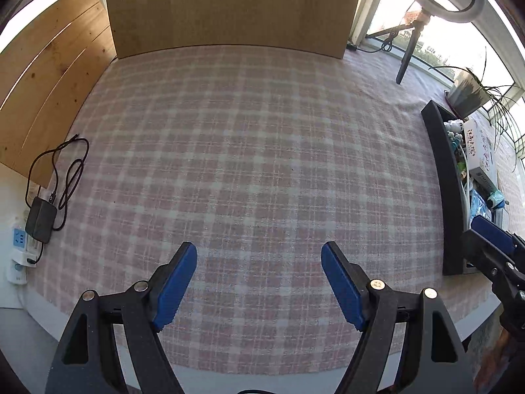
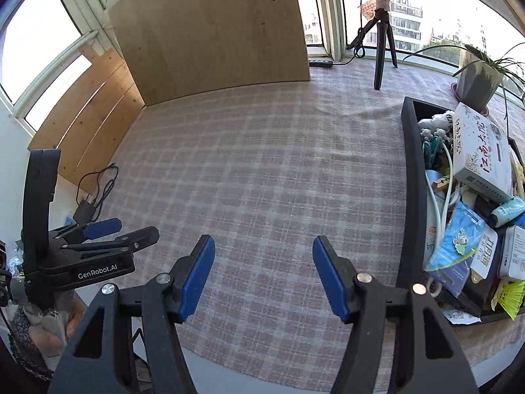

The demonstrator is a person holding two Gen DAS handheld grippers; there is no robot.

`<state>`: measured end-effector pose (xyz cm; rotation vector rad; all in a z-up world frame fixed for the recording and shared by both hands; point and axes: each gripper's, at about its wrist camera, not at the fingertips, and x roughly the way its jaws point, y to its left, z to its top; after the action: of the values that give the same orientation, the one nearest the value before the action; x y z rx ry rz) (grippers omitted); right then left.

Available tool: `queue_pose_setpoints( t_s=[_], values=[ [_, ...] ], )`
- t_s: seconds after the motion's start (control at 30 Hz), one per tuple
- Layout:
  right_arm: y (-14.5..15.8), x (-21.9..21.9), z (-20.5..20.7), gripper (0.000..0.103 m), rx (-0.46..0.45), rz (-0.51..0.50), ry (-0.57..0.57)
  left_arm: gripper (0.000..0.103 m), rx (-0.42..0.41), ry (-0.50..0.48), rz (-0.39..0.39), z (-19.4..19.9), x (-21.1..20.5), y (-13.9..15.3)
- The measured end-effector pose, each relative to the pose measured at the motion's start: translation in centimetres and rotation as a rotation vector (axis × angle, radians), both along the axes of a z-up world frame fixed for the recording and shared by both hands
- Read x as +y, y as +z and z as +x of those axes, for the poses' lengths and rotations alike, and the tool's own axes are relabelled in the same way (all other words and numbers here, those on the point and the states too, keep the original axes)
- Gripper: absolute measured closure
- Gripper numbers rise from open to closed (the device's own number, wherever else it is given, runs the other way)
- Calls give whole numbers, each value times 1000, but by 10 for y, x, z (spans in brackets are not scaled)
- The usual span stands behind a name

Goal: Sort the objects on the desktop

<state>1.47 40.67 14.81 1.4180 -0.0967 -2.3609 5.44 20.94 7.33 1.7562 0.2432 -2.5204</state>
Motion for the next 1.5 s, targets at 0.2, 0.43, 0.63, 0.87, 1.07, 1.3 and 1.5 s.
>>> queue_pose_setpoints(
  t_s=[0.2,0.43,0.63,0.87,1.07,1.3,1.5],
  values=[
    [-10,-33,-2,42,-3,15,47,27,4,13,12,3,-15,1],
    [-19,-43,-12,42,-16,15,44,26,14,7,22,-3,-23,2],
    [-28,-50,-18,42,-38,19,42,27,28,24,19,-8,-28,3],
    [-29,-57,-23,42,-31,24,51,27,15,34,26,-16,-37,0],
    [-32,-60,-28,42,-37,27,53,27,18,26,20,-20,-37,-2],
    [-34,-62,-33,42,-36,31,52,27,-5,54,18,-26,-43,-7],
    [-37,-66,-35,42,-33,40,59,26,35,19,3,-24,-39,-5]
  ],
)
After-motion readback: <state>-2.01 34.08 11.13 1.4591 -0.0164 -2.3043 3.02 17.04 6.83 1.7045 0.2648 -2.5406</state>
